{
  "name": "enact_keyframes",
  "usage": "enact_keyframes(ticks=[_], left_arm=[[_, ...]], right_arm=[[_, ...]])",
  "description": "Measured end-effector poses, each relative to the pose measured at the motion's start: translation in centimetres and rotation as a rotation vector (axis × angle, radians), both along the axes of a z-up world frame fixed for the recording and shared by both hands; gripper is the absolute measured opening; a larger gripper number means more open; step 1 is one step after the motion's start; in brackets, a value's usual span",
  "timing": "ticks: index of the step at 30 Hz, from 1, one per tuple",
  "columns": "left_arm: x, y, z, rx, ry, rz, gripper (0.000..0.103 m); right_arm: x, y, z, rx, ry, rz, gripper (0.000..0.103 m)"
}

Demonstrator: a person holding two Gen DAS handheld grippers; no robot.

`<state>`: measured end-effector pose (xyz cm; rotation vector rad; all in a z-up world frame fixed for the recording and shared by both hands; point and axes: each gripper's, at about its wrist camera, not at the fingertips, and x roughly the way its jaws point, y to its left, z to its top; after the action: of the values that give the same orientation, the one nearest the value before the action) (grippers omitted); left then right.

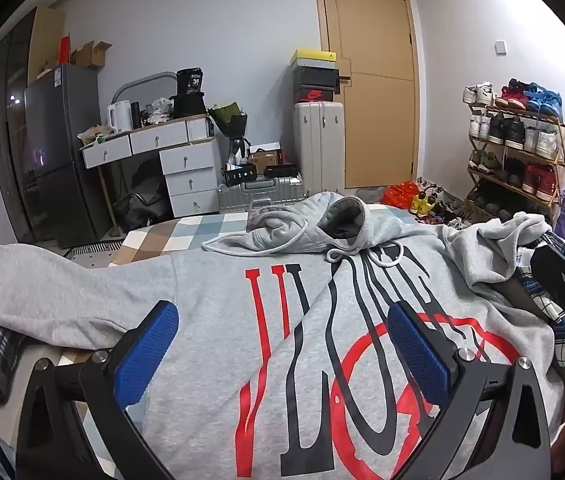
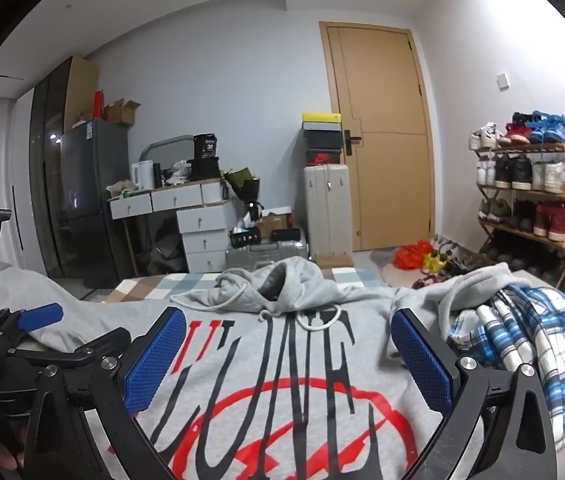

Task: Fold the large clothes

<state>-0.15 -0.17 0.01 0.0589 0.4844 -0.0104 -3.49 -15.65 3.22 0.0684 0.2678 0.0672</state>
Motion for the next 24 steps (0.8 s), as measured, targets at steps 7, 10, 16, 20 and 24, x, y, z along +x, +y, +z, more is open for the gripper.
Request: enact_keyframes(ticks=[7, 10, 16, 20, 24], left_arm=[[0.08, -0.10, -0.26, 0.002, 0.002, 0.000, 0.102], [-0.19, -0.01, 0.21, 0.003, -0.005, 0.003, 0.102], [-0.08, 0.03, 0.17, 0.000, 0.000, 0.003, 0.102], [-0.03, 0.06, 0.11, 0.001, 0.002, 0.004, 0.102], [-0.02, 0.01, 0.07, 0.006, -0.001, 0.004, 0.102]], right_arm=[[0.03, -0.32, -0.05, 0.012, 0.001, -0.001, 0.103], [0.04, -0.43, -0.10, 0.015, 0.002, 0.001, 0.103], [-0.03, -0.44, -0.12, 0.008, -0.005, 0.007, 0.103], [-0.06, -0.30, -0.12, 0.002, -0.007, 0.009, 0.103], [-0.07, -0.29, -0.16, 0.004, -0.003, 0.010, 0.103]])
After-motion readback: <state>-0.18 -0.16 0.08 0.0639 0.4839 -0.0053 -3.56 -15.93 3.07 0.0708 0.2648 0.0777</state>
